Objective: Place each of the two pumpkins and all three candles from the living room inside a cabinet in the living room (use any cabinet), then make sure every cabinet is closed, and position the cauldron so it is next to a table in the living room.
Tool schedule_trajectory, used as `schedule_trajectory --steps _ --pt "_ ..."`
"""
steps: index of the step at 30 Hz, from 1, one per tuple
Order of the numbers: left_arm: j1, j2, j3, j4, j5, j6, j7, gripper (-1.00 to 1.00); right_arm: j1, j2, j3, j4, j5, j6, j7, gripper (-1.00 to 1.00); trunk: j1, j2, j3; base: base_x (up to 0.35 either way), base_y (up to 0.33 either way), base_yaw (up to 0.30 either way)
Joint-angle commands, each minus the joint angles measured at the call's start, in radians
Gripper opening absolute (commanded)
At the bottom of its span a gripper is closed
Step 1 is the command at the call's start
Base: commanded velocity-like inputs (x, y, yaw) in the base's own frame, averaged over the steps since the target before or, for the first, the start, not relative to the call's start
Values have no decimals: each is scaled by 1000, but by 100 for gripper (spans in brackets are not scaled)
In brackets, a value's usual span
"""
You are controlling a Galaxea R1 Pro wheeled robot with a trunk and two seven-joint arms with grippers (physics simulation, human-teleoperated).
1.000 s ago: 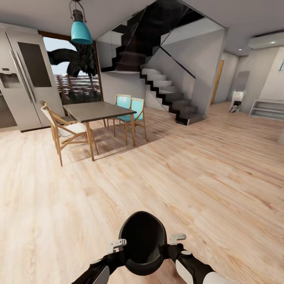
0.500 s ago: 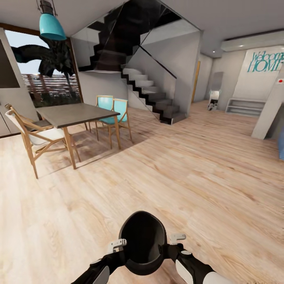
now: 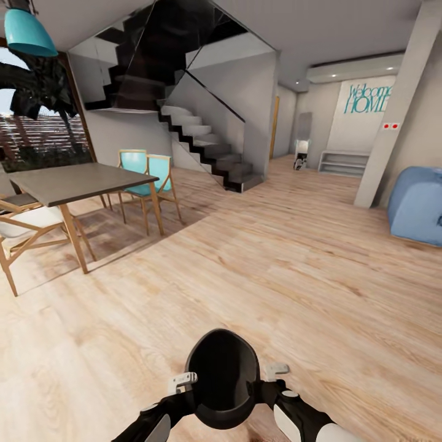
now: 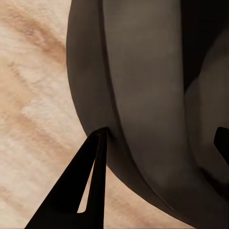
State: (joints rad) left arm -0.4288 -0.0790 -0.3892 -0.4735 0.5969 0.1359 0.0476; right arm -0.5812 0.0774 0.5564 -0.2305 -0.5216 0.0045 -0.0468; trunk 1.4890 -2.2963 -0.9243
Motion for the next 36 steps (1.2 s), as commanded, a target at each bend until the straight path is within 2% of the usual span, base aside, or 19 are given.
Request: schedule_trajectory --steps 1,8,15,23,36 --pt "0 2 -11 -1 11 3 9 -100 -2 -1 13 -20 -8 0 -2 -100 0 0 -1 0 0 -280" --pt "1 3 -9 -1 12 2 9 -100 -2 -1 13 -20 -8 0 -2 -100 0 0 -1 0 0 -280" --pt "1 4 -8 -1 12 2 9 -100 -2 -1 13 -20 -8 0 -3 -100 -27 49 21 0 0 -228" --pt "0 5 -7 -1 12 2 9 -100 -2 -1 13 -20 -7 -1 -4 -100 -58 105 46 0 0 -26" --pt "1 7 -7 -1 12 2 9 -100 -2 -1 13 -21 -8 -1 -3 -100 -58 105 46 36 22 0"
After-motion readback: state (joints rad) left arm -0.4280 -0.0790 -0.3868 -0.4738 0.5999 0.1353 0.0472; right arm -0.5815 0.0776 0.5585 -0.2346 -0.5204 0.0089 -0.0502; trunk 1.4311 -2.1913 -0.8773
